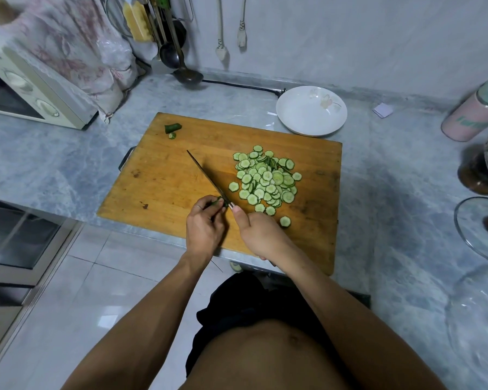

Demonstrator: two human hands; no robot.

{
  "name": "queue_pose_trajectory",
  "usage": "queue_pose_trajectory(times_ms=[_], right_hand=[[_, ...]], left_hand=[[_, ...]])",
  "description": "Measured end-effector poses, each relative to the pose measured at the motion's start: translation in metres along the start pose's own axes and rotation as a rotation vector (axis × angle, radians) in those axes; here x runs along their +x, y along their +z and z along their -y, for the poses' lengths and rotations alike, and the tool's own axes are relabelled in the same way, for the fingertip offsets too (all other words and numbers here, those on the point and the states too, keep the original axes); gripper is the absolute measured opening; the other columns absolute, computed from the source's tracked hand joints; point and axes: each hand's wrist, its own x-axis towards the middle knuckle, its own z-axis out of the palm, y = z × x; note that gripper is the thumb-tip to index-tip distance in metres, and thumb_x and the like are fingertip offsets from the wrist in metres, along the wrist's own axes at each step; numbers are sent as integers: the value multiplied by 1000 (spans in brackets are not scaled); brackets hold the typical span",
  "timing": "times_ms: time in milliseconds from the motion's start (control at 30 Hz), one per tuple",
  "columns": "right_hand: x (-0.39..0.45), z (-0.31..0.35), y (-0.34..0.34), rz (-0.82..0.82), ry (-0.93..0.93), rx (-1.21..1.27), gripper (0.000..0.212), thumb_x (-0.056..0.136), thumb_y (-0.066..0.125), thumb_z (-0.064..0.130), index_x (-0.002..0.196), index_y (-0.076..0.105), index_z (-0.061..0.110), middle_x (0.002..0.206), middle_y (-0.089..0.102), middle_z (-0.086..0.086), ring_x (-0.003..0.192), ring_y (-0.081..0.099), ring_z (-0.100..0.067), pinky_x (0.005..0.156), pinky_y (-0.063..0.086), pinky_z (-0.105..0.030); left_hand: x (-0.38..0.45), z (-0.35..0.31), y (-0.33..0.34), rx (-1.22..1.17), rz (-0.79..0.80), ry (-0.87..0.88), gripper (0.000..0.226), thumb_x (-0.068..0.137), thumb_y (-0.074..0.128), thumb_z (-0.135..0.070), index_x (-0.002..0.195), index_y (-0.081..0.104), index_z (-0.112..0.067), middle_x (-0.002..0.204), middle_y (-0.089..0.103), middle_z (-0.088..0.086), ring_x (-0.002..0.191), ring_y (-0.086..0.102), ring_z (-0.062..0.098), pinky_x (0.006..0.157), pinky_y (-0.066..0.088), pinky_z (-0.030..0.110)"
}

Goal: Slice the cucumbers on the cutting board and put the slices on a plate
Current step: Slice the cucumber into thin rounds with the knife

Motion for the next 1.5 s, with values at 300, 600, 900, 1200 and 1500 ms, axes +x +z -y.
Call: queue_pose_trajectory(times_ms=[300, 600, 900, 1200, 1500], right_hand=[[-7, -25, -18, 18, 143, 174, 69, 101, 21, 64, 77, 56, 10, 63, 49, -9, 48, 48, -22, 48, 44, -28], [-19, -19, -23, 47, 65, 109, 66, 103, 22, 60, 74, 52, 9, 63, 47, -13, 49, 48, -24, 50, 45, -31], [-33, -8, -21, 12, -53, -21, 69, 106, 23, 50, 53, 42, 10, 48, 42, -5, 46, 47, -21, 66, 50, -44], [-19, -4, -11, 12, -40, -61, 68, 106, 19, 51, 57, 43, 11, 55, 45, -5, 52, 46, -20, 55, 39, -35], [-6, -5, 0, -13, 20, 0, 69, 106, 18, 53, 61, 48, 10, 59, 48, -6, 68, 54, -29, 67, 52, -42]], left_hand=[[-2, -5, -4, 32, -3, -4, 21, 85, 65, -4, 104, 75, -5, 109, 67, 7, 91, 64, 22, 80, 48, 21], [3, -1, -9, -8, 5, -27, 19, 81, 71, 2, 99, 76, -2, 104, 73, 10, 92, 68, 19, 88, 40, 4], [0, 0, -6, 7, 27, 0, 23, 83, 65, 3, 104, 74, -1, 112, 70, 9, 90, 64, 12, 87, 37, 0], [-2, 1, -5, 30, 39, 58, 22, 83, 64, 2, 103, 74, -1, 112, 70, 9, 94, 66, 26, 82, 49, 21], [-2, 0, -5, -9, 25, 26, 23, 84, 63, 4, 103, 74, -1, 110, 71, 6, 89, 68, 24, 79, 51, 22]])
